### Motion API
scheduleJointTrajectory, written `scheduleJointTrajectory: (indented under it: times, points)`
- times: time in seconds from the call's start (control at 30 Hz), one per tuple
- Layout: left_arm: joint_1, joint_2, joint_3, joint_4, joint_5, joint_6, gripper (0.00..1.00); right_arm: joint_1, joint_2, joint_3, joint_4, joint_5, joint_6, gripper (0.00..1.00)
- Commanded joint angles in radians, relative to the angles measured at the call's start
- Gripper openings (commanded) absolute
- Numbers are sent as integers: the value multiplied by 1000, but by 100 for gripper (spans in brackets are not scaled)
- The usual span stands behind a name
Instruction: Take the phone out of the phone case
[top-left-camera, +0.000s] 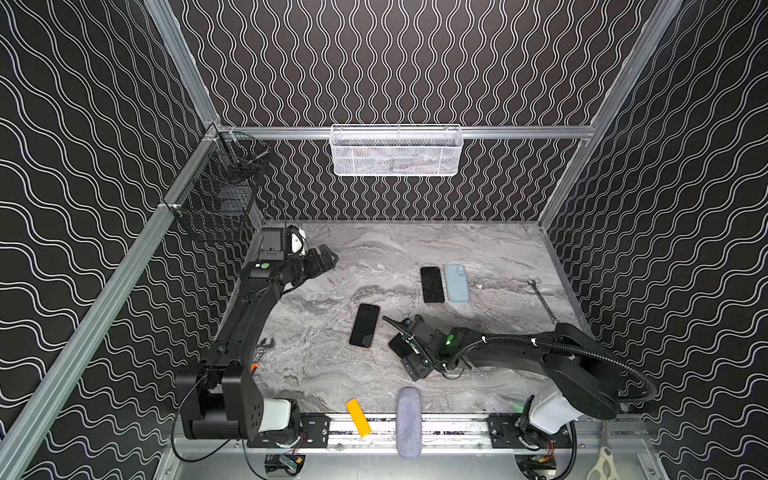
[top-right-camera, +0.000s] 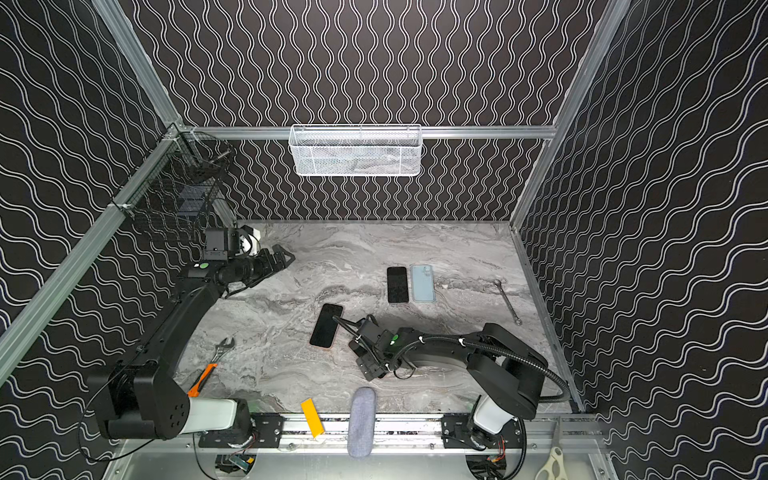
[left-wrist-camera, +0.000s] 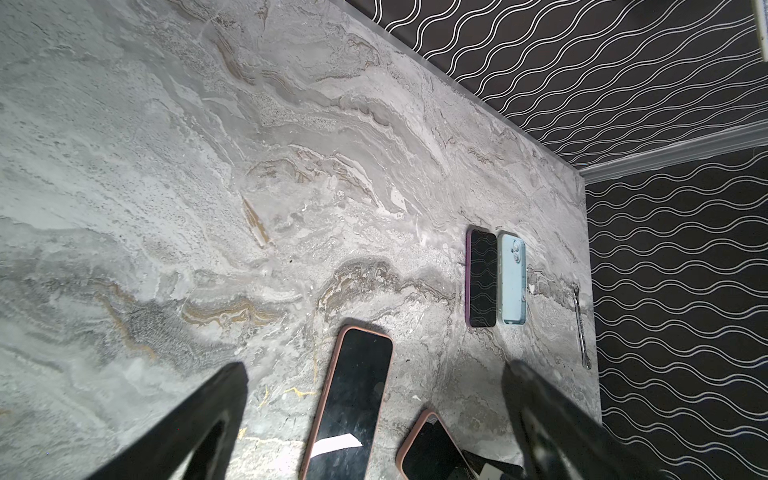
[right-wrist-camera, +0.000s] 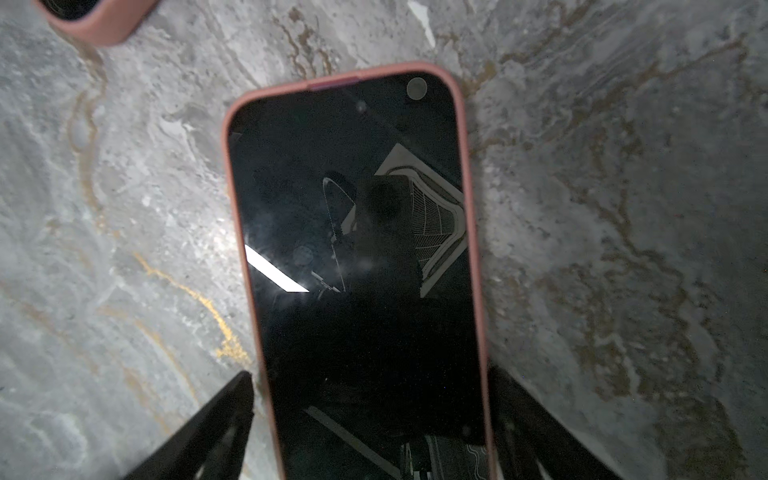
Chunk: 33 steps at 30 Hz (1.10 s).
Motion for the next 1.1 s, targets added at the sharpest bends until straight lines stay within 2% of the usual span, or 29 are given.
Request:
scheduleJointTrajectory:
  times: [0.0, 0.13, 0.3, 0.47, 0.83, 1.07]
  points:
    - [2, 2, -5, 44, 12, -6, 99, 4, 25, -1, -112, -34, 42, 87]
    - [2, 3, -4, 45, 20, -9, 99, 13, 48, 13, -116, -27, 39, 82]
    - [2, 2, -7, 47, 18, -10, 99, 23, 47, 22, -118, -12, 37, 70]
    - [1, -1, -11, 50, 17, -12, 99, 23, 23, 23, -103, -1, 44, 63]
    - [2, 11, -28, 72, 64, -43, 98, -10, -14, 8, -30, -46, 26, 57]
    - [1, -15, -143, 125, 163, -138, 97, -88, -65, -12, 5, -92, 11, 54]
